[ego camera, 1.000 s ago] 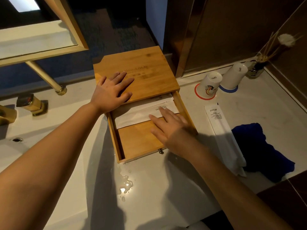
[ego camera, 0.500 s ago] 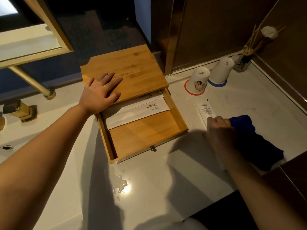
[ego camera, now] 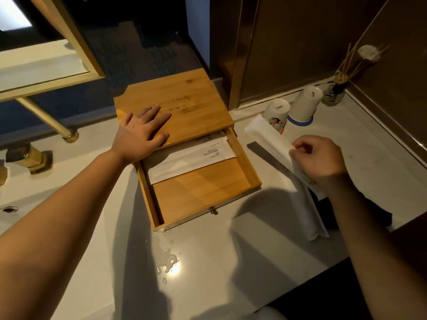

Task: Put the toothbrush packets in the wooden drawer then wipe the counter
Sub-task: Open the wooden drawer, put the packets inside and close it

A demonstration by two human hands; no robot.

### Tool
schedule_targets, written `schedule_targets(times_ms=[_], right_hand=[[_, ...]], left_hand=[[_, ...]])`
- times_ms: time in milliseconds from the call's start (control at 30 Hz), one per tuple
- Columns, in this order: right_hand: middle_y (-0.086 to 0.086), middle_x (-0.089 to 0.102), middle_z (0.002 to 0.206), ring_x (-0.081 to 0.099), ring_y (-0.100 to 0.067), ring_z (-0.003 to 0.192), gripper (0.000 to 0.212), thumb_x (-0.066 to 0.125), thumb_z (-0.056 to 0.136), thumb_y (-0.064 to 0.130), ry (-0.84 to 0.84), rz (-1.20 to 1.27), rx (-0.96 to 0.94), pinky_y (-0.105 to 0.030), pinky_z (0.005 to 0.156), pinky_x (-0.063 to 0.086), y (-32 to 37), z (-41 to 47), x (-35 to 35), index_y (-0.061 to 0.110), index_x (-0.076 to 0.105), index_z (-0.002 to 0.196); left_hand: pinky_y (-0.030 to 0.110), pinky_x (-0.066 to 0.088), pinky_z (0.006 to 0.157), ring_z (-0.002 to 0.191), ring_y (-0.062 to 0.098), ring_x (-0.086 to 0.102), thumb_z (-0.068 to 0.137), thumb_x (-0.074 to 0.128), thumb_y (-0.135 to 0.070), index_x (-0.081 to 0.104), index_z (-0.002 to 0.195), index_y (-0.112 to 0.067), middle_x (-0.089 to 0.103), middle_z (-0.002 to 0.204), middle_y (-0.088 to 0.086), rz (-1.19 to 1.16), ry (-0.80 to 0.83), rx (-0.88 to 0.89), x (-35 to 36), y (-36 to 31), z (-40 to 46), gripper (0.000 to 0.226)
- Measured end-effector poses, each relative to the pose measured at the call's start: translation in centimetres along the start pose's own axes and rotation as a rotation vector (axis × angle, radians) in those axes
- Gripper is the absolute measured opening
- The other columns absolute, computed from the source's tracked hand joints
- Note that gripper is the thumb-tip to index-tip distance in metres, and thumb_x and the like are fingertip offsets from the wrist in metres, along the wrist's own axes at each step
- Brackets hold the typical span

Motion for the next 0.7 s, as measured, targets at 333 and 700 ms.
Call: schedule_targets(times_ms=[333,700], right_hand=[[0.010,0.067,0.086,0.066,-0.003,0.081,0.024,0.063,0.083,0.006,0.478,0.467,-0.140,-0.020,0.075,0.055,7.0,0.8,0.8,0.029,0.064,0.084],[0.007,0.061,0.109,0.056,-0.008,0.096,0.027,0.053,0.088,0.011,0.794,-0.110,-0.525,-0.023,0.081,0.047,13.6,0.2,9.1,0.024,0.067,0.107]], left_hand=[[0.049,0.007,0.115,0.146,0.021,0.013,0.087,0.022,-0.059,0.023,0.144,-0.039,0.019,0.158,-0.001,-0.005,0.001,-0.011,0.1,0.0,0.0,0.060],[0.049,0.007,0.115,0.146,0.022,0.014,0.088,0.024,-0.057,0.022,0.144,-0.039,0.018,0.158,0.000,-0.002,0.004,-0.004,0.1,0.2,0.2,0.058]])
Point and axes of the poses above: each hand's wrist, its own z-axis towards the middle knuckle, its own x-axis out of the palm, y = z × x, the point moved 3 cm from there along z, towards the middle knuckle
